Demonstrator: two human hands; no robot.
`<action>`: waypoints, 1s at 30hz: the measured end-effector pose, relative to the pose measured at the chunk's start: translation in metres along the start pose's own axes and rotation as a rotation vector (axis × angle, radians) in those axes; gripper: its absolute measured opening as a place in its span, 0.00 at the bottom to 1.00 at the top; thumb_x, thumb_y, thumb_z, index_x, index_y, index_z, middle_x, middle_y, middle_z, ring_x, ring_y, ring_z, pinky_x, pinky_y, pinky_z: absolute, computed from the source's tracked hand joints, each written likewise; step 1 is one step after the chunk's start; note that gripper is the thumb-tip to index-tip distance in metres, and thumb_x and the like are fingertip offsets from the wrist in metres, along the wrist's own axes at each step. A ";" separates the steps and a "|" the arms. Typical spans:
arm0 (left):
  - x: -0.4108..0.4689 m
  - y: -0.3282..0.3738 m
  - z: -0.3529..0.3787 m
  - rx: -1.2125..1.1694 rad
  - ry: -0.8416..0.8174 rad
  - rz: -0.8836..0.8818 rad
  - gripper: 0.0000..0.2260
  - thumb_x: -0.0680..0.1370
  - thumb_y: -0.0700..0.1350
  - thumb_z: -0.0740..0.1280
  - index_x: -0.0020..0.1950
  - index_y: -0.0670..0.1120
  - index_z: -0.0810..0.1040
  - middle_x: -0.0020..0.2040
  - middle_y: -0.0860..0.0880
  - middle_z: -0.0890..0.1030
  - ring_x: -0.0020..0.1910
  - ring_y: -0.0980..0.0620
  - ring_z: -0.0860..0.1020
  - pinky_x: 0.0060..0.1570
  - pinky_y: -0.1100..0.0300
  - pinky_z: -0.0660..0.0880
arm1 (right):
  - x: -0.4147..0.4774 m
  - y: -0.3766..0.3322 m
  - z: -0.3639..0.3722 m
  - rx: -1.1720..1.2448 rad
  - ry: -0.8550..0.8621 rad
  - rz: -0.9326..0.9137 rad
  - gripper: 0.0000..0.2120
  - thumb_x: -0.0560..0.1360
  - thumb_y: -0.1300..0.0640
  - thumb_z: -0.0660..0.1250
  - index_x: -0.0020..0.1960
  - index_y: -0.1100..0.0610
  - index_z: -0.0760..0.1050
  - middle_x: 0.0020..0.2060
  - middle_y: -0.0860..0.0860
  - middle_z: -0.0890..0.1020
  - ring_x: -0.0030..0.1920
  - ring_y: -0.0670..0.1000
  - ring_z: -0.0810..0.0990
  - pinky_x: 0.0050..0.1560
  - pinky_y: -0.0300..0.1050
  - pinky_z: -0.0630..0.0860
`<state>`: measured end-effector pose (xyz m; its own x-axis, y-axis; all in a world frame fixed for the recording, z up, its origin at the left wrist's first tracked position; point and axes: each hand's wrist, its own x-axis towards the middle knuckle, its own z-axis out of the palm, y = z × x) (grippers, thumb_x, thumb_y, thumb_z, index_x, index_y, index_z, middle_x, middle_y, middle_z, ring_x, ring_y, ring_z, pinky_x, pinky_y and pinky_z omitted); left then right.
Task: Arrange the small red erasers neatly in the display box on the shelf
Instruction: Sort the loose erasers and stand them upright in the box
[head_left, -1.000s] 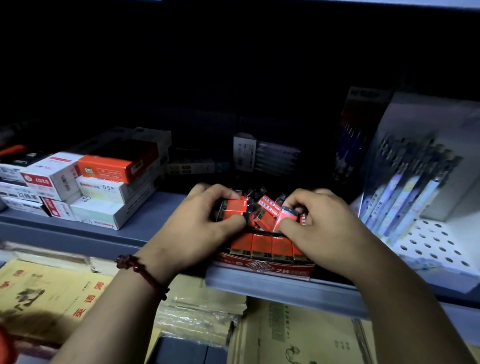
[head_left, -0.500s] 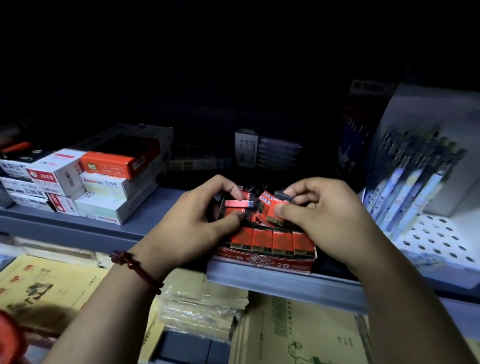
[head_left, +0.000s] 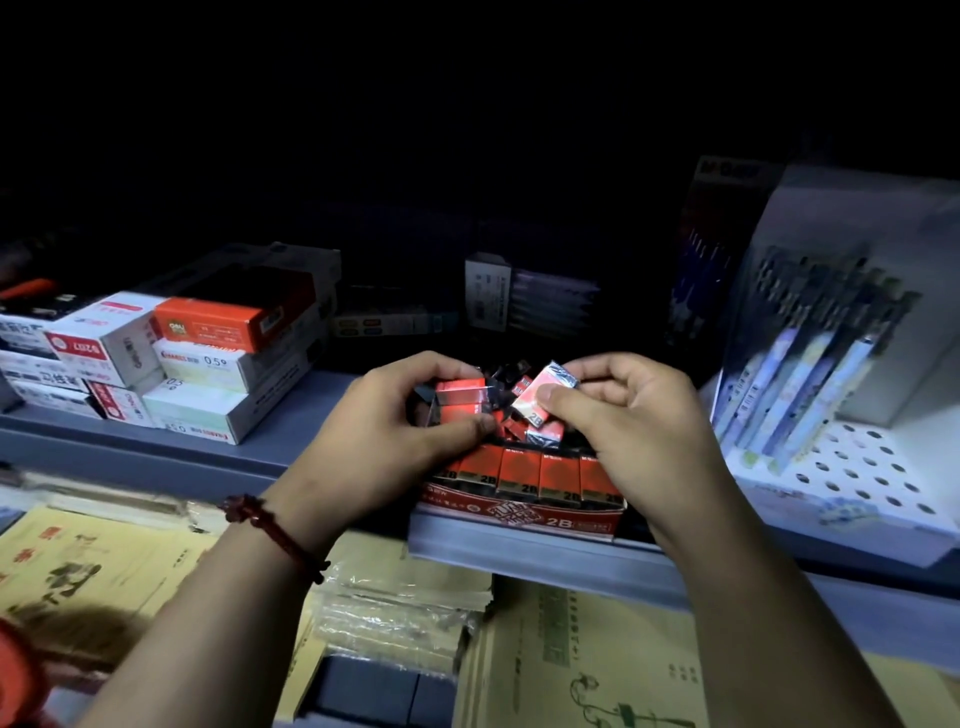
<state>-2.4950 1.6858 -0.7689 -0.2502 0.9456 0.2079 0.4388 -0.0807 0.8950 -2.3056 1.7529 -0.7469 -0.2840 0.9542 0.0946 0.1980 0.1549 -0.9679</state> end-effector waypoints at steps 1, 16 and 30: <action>0.000 0.000 0.000 -0.009 -0.011 0.004 0.13 0.72 0.45 0.79 0.55 0.51 0.83 0.41 0.52 0.86 0.38 0.49 0.83 0.40 0.57 0.82 | 0.000 0.001 0.000 0.004 0.005 -0.002 0.05 0.75 0.59 0.75 0.49 0.53 0.81 0.39 0.49 0.88 0.39 0.49 0.87 0.52 0.57 0.83; 0.005 -0.004 -0.002 -0.052 -0.095 0.038 0.06 0.78 0.41 0.72 0.54 0.47 0.83 0.48 0.44 0.85 0.44 0.51 0.82 0.45 0.58 0.79 | -0.001 0.001 -0.001 -0.028 -0.011 -0.029 0.04 0.75 0.58 0.75 0.49 0.53 0.82 0.39 0.48 0.87 0.39 0.47 0.87 0.48 0.49 0.82; -0.009 0.007 0.000 -0.282 -0.027 0.104 0.11 0.75 0.44 0.72 0.55 0.42 0.85 0.51 0.41 0.86 0.48 0.52 0.82 0.51 0.60 0.77 | -0.005 -0.018 -0.019 0.128 -0.033 -0.013 0.05 0.74 0.60 0.75 0.47 0.57 0.81 0.34 0.50 0.86 0.27 0.41 0.76 0.31 0.34 0.71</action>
<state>-2.4895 1.6769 -0.7649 -0.1921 0.9352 0.2973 0.2034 -0.2584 0.9444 -2.2902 1.7499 -0.7255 -0.3165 0.9432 0.1013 0.0740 0.1310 -0.9886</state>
